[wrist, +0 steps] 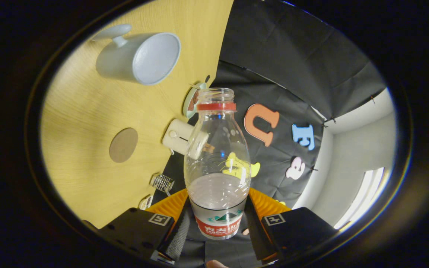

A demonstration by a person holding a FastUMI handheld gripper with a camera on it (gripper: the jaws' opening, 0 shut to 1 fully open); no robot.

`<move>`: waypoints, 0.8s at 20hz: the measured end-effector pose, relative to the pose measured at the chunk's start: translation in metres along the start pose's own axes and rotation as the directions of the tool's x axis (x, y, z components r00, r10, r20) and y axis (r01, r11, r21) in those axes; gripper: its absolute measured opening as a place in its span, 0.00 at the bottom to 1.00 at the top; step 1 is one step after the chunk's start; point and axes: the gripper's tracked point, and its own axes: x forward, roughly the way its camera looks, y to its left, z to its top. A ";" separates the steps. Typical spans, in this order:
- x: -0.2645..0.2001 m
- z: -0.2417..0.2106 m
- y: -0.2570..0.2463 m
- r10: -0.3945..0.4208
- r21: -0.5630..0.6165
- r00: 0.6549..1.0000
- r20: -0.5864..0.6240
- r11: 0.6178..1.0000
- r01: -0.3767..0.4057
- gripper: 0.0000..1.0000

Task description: Take the bottle from table, then pour the juice into the cup, finally place the bottle on the coaster

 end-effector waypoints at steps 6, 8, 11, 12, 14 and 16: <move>0.000 0.002 0.000 0.001 -0.016 1.000 0.003 1.000 -0.001 0.76; -0.002 0.002 -0.003 0.000 -0.024 1.000 0.006 1.000 0.000 0.76; -0.002 0.002 -0.006 -0.004 -0.038 1.000 0.013 0.999 0.004 0.76; -0.002 0.002 -0.005 -0.004 -0.039 1.000 0.013 0.999 0.004 0.76; -0.002 0.003 -0.005 -0.007 -0.046 1.000 0.013 0.999 0.008 0.76; -0.001 0.003 -0.009 -0.017 -0.053 1.000 0.015 0.998 0.018 0.76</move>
